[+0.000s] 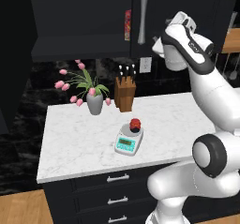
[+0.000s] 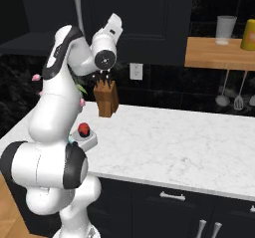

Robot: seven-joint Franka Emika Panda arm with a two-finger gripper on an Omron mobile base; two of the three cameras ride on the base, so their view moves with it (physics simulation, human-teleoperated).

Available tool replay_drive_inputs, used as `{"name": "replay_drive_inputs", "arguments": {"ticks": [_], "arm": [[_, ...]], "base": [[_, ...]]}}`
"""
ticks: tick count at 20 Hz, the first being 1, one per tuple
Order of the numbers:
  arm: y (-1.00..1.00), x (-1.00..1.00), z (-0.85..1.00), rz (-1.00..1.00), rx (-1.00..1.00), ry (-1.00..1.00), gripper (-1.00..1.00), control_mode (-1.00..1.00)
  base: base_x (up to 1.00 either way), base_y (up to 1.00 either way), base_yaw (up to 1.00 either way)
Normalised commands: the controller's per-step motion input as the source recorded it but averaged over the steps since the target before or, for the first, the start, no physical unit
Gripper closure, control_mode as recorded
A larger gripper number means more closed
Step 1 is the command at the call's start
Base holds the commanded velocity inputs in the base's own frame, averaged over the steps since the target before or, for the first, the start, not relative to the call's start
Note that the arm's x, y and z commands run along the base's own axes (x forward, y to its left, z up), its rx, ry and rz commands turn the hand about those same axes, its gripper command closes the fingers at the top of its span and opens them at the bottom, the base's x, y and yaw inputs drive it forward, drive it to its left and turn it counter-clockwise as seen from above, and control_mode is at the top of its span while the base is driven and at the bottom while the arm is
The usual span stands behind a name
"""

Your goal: Pick the jam and place it on the digital scale for weighing, and close the cabinet.

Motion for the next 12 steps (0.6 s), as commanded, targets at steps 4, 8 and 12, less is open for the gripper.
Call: {"name": "replay_drive_inputs", "arguments": {"ticks": [4,8,12], "arm": [[0.00,0.47,-0.32,0.01,0.00,0.00,-1.00,-1.00],[0.00,-0.08,-0.16,0.02,0.00,-0.03,-1.00,-1.00],[-0.04,-0.94,-0.09,0.00,0.00,-0.28,-1.00,-1.00]], "base": [[0.00,0.00,0.00],[0.00,0.00,0.00],[0.00,0.00,0.00]]}}
